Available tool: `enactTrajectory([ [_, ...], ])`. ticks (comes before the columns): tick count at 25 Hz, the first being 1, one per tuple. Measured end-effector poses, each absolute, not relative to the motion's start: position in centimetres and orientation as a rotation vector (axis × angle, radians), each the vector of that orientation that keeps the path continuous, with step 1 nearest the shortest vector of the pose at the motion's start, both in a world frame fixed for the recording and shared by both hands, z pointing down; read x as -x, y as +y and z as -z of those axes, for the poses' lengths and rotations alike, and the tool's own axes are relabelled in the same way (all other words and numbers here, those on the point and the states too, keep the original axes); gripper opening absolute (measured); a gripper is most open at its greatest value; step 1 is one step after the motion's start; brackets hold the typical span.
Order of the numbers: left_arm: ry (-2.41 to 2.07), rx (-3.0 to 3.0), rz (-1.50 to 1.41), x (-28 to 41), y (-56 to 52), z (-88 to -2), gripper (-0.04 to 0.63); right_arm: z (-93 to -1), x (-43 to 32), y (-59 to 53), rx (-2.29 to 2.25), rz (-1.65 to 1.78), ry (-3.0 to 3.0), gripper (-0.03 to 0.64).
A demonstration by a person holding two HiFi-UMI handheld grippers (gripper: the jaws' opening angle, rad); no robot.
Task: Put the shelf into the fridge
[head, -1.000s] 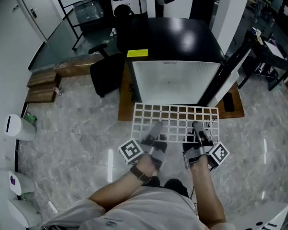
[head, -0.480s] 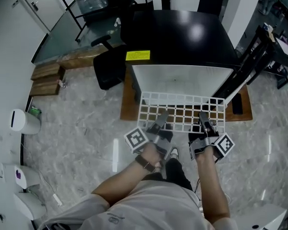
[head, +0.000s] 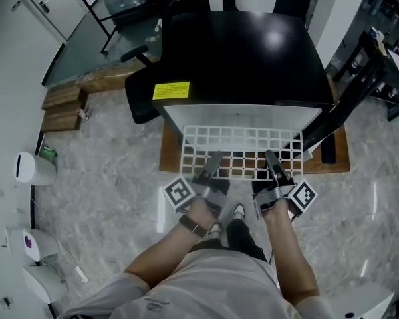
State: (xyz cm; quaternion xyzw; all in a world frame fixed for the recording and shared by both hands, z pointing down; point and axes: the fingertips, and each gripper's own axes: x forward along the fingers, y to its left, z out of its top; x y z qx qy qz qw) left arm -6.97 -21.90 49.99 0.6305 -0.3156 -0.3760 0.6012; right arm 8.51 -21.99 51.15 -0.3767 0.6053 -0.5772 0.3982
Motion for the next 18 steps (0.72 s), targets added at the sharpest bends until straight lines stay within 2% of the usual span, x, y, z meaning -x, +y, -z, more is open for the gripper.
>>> enactTrajectory([
  [18, -0.758, -1.439, 0.876, 7.32, -22.15, -50.71, 0.026, -51.74, -8.3, -22.6, 0.942, 1.508, 1.538, 0.048],
])
